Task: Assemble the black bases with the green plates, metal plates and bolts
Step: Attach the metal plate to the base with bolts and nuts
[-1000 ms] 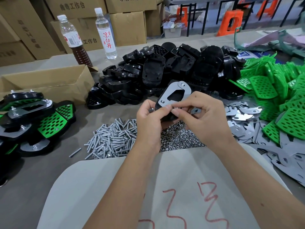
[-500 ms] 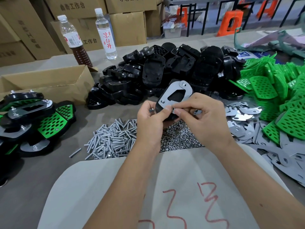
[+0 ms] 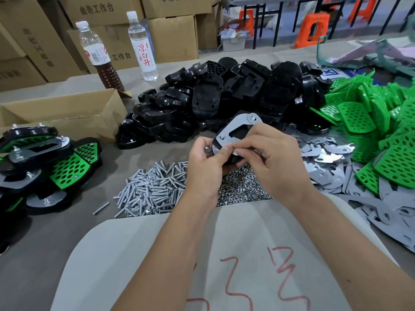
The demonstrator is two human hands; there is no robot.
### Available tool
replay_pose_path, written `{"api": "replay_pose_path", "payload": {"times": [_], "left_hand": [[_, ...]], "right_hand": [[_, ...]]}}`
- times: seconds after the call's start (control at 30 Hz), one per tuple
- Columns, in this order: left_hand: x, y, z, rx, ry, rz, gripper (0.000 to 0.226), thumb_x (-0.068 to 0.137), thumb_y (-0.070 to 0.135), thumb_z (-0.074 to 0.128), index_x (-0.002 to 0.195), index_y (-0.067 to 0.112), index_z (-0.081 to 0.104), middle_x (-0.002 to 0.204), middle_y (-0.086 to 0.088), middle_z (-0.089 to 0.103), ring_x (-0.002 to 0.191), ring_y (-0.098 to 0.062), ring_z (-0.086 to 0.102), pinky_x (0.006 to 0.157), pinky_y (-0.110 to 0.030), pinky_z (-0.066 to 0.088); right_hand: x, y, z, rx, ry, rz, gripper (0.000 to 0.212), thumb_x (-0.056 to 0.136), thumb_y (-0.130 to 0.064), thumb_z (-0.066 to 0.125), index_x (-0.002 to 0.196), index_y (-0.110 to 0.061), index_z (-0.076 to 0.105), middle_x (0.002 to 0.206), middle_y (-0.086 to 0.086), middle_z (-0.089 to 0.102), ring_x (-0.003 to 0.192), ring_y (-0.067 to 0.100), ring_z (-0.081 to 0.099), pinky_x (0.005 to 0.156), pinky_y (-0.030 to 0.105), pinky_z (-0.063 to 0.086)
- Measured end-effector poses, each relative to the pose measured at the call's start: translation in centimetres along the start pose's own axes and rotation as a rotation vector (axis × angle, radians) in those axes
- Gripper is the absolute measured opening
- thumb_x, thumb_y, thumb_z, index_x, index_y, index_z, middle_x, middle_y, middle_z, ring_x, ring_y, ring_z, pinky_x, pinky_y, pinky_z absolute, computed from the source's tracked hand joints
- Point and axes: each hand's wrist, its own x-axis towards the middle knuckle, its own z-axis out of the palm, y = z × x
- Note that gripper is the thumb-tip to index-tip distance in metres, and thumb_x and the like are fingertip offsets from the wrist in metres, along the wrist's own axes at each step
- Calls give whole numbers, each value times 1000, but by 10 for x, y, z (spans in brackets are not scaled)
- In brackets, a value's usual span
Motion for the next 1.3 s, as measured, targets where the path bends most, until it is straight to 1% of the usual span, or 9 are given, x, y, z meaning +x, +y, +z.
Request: {"api": "replay_pose_path", "payload": {"times": [0.13,0.3,0.53,0.6,0.77,0.87,1.0,1.13,1.3], "left_hand": [[0,0,1,-4,10,17,16,100,-2,63,93,6,51,89,-14,74,86,-26,76,73,-36,63],[0,0,1,28,36,27,18,99,-1,65,92,7,50,88,-14,71,80,-22,73,73,-35,62],[-1,1,2,11,32,26,19,99,-4,63,92,6,49,92,-18,71,88,-27,74,75,-38,63],[-1,0,1,7,34,24,19,99,-4,64,92,6,49,89,-14,73,87,-27,75,76,-40,63],[-1,0,0,23,29,32,20,99,-2,65,90,7,49,87,-12,73,85,-25,75,74,-37,62],[-1,0,0,31,23,35,19,99,-2,65,92,6,49,90,-15,73,87,-27,75,74,-37,62],[-1,0,0,16,32,31,18,99,-2,64,92,7,49,97,-22,72,91,-31,75,74,-36,62],[0,0,0,37,35,38,20,99,-1,65,91,8,49,90,-14,72,81,-21,74,72,-35,62],[-1,0,0,35,30,40,17,99,-2,65,93,6,50,90,-15,74,85,-26,75,74,-36,62]], "right_hand": [[-2,-3,2,4,98,23,9,89,2,79,92,-6,79,84,5,63,71,12,66,64,21,56],[-1,-5,2,-6,124,51,7,85,-6,85,89,-9,80,81,4,66,71,18,66,66,31,53],[-2,-6,2,116,53,97,13,90,7,75,91,-5,79,85,5,64,68,13,69,57,7,47],[-2,-6,2,119,48,94,15,90,7,75,92,-6,80,85,5,64,67,13,69,57,9,47],[-2,-6,2,64,109,115,6,85,-2,83,87,-8,81,79,4,69,68,16,69,64,34,54],[-1,-6,2,75,113,110,6,86,-2,83,84,-7,79,79,5,68,67,15,69,64,31,54],[-2,-4,3,88,59,69,11,89,6,77,92,-4,80,84,4,65,70,14,69,67,17,53],[-2,-4,4,-8,121,60,12,84,-3,85,92,-10,80,82,0,64,74,11,62,68,24,51],[-2,-2,3,81,109,84,8,85,0,83,87,-8,81,81,4,68,69,14,68,65,35,56]]}}
